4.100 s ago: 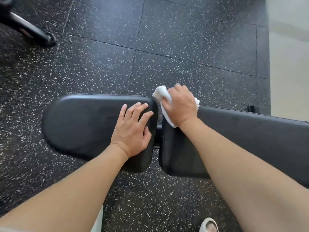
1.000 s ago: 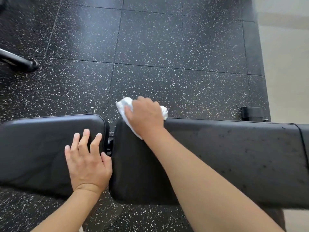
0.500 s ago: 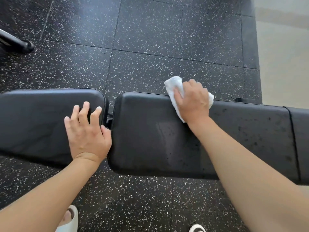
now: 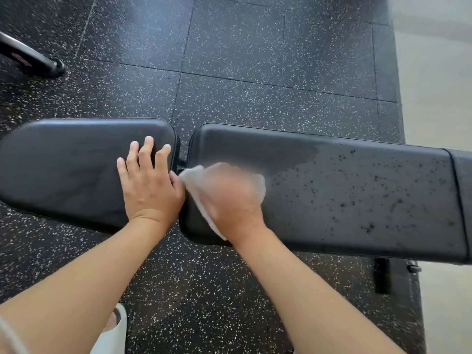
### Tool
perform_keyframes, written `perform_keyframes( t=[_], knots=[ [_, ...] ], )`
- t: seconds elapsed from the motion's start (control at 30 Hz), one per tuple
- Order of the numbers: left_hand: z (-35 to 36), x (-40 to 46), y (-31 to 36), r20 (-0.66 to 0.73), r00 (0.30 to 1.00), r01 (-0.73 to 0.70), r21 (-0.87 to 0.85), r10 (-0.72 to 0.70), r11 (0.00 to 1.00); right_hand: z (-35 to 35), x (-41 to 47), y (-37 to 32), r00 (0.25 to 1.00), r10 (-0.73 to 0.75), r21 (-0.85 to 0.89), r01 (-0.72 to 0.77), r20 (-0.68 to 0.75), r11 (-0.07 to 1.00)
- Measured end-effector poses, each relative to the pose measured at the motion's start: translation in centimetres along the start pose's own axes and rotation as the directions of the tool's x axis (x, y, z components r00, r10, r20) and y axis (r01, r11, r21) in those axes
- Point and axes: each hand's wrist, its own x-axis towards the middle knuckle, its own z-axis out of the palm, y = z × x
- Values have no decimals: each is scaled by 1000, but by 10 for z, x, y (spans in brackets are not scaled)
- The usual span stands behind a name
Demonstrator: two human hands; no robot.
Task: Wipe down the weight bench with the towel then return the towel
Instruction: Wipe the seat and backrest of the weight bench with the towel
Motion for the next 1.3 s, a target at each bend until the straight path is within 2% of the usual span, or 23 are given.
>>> perform_keyframes(
  t=[0.07, 0.17, 0.23, 0.3, 0.4, 0.5, 0.6, 0.7, 0.73, 0.83, 0.93, 1.2, 1.3],
  knots=[
    [-2, 0, 2, -1, 1000, -1, 4, 1, 1000, -25, -14, 43, 999, 39, -62, -41, -27, 997],
    [-4, 0, 2, 2, 1000, -1, 14, 1, 1000, -53, 1, 115, 972, 218, -96, -226, -91, 969],
    [-5, 1, 3, 10, 1000, -1, 12, 0, 1000, -51, 29, 137, 941, 320, -140, -334, -115, 932],
    [-5, 1, 2, 10, 1000, 2, 14, -2, 1000, -37, 53, 133, 933, 344, -212, -359, -108, 909],
    [-6, 1, 3, 5, 1000, 0, 12, 0, 1000, -16, 63, 98, 941, 324, -247, -338, -98, 908],
    [-6, 1, 4, 7, 1000, -3, 21, 3, 1000, -4, 41, 44, 968, 228, -207, -245, -103, 947],
    [-5, 1, 3, 6, 1000, -1, 15, 1, 1000, -10, -11, 2, 996, 86, -17, -86, 25, 996],
    [-6, 1, 3, -4, 1000, -4, 8, 4, 1000, -39, -60, 18, 992, -64, 2, 65, 107, 998],
    [-6, 1, 3, -7, 1000, -7, 3, 7, 1000, -52, -69, 35, 995, -51, -22, 53, 84, 998],
    [-6, 1, 4, -2, 1000, -6, 1, 6, 1000, -80, -71, 99, 990, 143, -35, -143, 10, 989],
    [-6, 2, 4, -2, 1000, -4, -1, 4, 1000, -78, -49, 124, 970, 244, -114, -243, -2, 963],
    [-8, 2, 6, 4, 1000, 4, 26, -4, 1000, 8, 88, 64, 963, 249, -196, -264, -102, 944],
    [-5, 1, 5, -2, 1000, 1, 31, -1, 1000, 16, 91, 46, 966, 236, -176, -252, -103, 952]
  ],
)
